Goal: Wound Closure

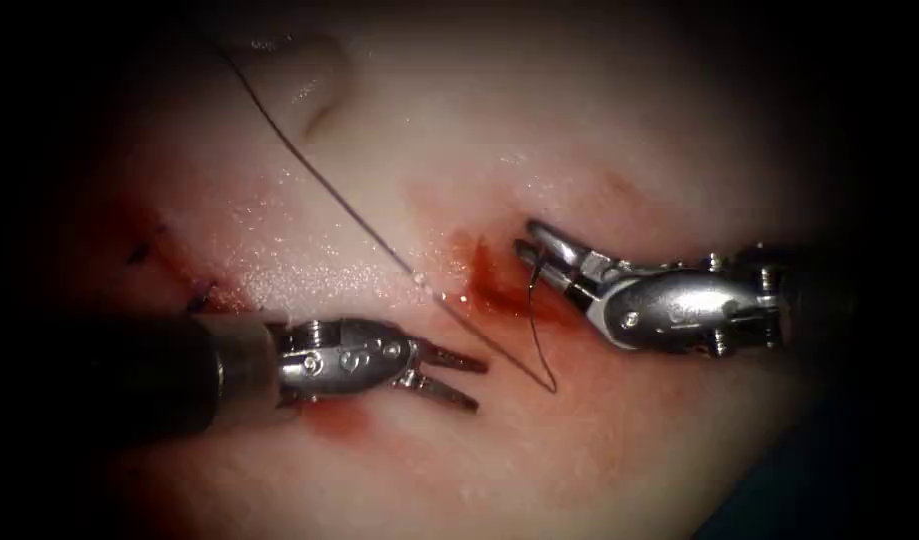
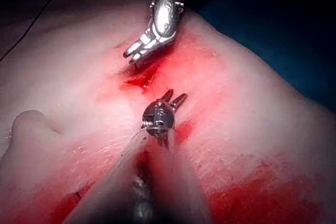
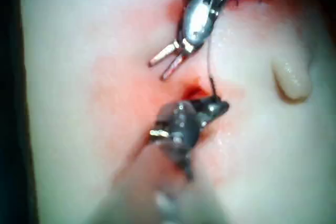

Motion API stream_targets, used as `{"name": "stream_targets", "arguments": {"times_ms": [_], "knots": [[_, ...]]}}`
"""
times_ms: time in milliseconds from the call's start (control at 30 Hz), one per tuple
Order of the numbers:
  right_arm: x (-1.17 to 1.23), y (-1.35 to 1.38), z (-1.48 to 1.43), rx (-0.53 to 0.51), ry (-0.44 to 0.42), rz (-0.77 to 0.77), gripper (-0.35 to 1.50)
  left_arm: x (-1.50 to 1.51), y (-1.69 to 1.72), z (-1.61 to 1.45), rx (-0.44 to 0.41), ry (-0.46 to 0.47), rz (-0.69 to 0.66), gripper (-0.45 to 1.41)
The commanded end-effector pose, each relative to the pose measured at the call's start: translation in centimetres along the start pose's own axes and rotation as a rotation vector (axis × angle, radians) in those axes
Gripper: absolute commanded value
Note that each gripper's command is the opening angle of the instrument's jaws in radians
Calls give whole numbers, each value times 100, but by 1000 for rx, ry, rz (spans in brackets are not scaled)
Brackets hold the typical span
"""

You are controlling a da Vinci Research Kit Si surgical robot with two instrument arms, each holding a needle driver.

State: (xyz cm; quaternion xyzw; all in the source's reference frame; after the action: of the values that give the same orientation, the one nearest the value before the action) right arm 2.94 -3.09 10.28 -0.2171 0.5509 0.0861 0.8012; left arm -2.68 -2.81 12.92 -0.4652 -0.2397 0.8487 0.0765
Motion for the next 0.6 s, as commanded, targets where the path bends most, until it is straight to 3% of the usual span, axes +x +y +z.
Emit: {"name": "stream_targets", "arguments": {"times_ms": [33,167,600], "knots": [[-2,-8,6,3,-1,3,-35,-3,0,8,-2,0,0,25],[-4,-11,6,12,-11,16,-35,-3,0,8,-2,1,0,25],[21,38,5,-96,9,24,-35,-2,0,10,-1,1,-2,25]]}}
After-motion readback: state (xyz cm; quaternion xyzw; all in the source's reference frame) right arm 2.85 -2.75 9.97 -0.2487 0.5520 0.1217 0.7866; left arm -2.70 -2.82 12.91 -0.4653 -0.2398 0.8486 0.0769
